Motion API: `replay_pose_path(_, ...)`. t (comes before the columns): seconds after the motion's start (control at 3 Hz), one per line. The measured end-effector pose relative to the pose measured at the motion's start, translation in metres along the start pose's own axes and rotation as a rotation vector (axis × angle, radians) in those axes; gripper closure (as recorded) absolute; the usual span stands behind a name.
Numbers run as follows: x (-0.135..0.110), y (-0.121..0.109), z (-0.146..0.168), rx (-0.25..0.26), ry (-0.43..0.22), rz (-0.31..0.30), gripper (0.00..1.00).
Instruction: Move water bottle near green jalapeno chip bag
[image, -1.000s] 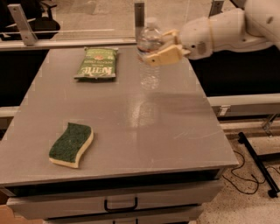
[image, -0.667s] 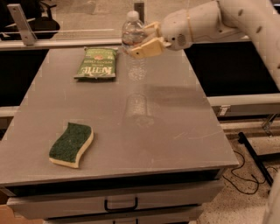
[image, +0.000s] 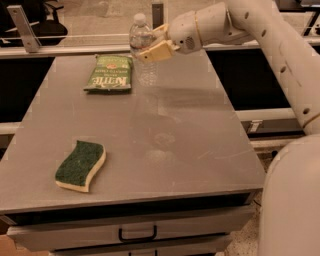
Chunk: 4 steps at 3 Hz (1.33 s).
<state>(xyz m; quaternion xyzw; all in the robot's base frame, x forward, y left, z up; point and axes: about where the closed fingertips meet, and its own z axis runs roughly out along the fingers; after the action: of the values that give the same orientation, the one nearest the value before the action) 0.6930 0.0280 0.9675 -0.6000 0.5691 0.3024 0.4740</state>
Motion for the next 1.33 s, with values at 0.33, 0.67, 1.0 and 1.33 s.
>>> replay_pose_path(0.33,0.0,-0.007,0.016,-0.002,-0.001,0.031,0.82)
replay_pose_path(0.67,0.011,-0.015,0.025,0.019,0.022,0.053,0.51)
replay_pose_path(1.0,0.021,-0.021,0.022,0.043,0.036,0.065,0.27)
replay_pose_path(1.33,0.03,-0.021,0.026,0.044,0.03,0.089,0.05)
